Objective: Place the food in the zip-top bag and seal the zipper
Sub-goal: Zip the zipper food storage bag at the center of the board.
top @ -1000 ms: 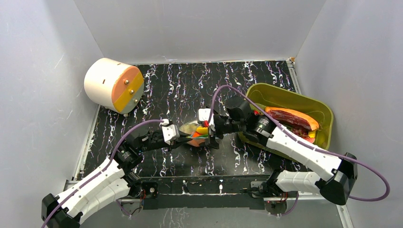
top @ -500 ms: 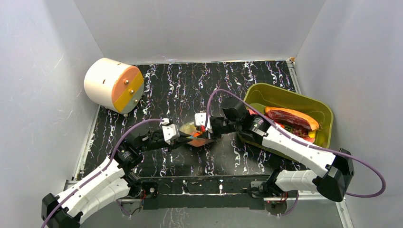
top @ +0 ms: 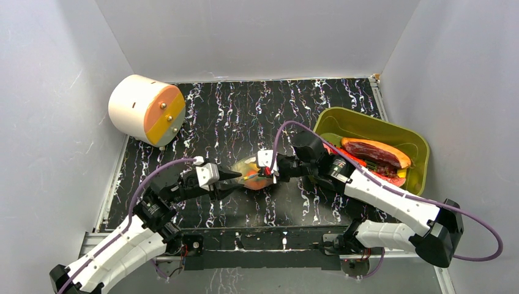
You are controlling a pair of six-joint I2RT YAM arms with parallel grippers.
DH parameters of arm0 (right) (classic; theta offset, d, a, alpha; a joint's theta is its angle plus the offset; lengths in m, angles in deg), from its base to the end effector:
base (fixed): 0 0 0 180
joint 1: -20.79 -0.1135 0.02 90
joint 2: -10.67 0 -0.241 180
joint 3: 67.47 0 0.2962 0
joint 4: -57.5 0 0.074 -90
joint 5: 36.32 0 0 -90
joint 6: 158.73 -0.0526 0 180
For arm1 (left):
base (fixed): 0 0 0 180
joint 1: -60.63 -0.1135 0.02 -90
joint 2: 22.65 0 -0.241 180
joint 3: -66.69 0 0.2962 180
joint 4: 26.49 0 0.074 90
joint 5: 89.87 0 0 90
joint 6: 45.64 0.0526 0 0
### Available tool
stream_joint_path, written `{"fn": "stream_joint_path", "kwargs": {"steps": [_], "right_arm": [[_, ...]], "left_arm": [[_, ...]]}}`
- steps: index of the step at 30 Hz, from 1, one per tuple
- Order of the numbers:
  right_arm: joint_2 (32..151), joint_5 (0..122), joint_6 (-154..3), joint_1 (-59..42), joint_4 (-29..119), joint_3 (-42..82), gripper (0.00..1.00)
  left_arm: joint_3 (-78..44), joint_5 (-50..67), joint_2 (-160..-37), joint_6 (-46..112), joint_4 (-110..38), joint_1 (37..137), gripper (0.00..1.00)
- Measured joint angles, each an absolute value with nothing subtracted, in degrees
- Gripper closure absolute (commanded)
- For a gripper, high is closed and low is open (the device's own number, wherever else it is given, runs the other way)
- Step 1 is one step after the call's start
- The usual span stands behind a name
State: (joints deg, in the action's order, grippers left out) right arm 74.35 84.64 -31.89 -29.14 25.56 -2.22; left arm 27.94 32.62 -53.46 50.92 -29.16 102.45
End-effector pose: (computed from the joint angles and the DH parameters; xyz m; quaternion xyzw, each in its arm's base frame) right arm 0.1801 0.2562 0.2774 -0.6708 0.5165 0.2847 0.4496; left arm 0.1483 -0.1706 0.2887 0.4536 0.5054 -0.3945 0.6190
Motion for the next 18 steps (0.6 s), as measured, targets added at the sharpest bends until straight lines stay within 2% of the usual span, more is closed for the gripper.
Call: {"fn": "stream_joint_path", "kwargs": {"steps": [6, 9, 12, 15, 18], "right_arm": [[74.2, 84.2, -33.3, -29.1, 27.1, -2.4, 1.0], [74.2, 84.3, -34.0, -29.1, 28.0, -2.7, 1.0], [74.2, 84.3, -34.4, -29.1, 28.1, -2.9, 1.0], [74.2, 84.3, -34.6, -29.1, 28.1, -3.0, 1.0], [74.2, 84.3, -35.0, -29.1, 28.2, -3.1, 0.85]], "left_arm": [[28.9, 32.3, -55.1, 50.4, -29.2, 102.5, 0.69], [29.1, 32.1, -55.9, 50.5, -29.2, 102.5, 0.79], [29.3, 31.9, -56.1, 50.8, -29.2, 102.5, 1.0], [29.3, 31.6, -56.1, 51.1, -29.2, 102.5, 1.0], [29.3, 31.6, -56.2, 51.4, -29.2, 102.5, 1.0]]}}
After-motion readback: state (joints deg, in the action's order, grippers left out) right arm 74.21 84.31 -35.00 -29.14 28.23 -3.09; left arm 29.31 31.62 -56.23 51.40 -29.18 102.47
